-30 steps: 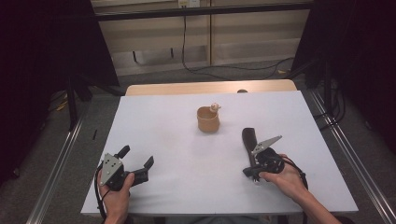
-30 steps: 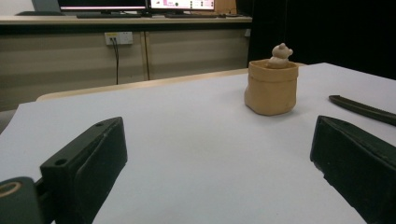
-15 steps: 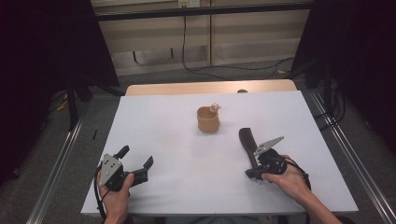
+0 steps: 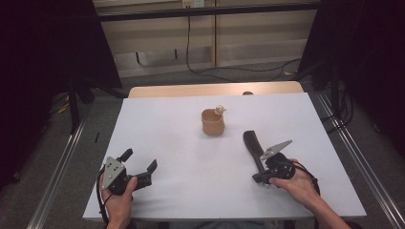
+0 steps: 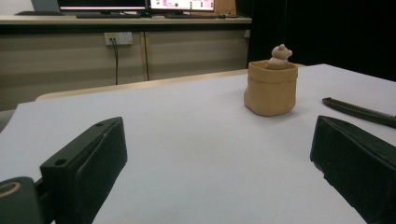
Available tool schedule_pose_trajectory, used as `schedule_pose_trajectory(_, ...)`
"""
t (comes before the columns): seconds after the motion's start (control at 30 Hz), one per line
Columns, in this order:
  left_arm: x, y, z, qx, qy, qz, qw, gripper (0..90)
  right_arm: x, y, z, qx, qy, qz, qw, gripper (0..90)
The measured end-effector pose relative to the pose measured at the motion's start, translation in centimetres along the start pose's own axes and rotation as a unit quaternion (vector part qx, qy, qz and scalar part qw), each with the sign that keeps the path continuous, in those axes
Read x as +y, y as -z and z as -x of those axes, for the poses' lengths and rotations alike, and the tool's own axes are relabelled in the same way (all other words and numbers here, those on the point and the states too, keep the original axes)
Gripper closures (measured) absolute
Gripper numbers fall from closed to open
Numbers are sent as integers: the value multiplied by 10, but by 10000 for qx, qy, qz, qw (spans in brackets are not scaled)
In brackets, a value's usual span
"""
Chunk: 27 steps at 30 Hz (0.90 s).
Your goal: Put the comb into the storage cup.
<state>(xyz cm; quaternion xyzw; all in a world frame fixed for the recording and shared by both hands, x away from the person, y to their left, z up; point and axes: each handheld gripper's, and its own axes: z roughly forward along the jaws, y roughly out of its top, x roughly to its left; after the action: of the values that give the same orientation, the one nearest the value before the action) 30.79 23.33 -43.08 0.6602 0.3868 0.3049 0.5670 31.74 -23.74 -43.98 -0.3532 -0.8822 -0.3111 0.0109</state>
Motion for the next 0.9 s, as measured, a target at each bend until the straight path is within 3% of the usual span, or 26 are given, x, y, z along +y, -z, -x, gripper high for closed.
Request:
schedule_pose_trajectory(0.2,-1,1,-2,40,76,-15,10000,39,0,1,0,-28,16,-44,10000,900)
schedule_pose_trajectory(0.37,-1,1,-3,4,20,-43,10000,39,-2,2,3,60,-44,5,10000,900)
schedule_pose_trajectory(0.9,-1,-1,1,-35,-74,-66,9999,39,-6,6,7,3,-108,-16,9999,900)
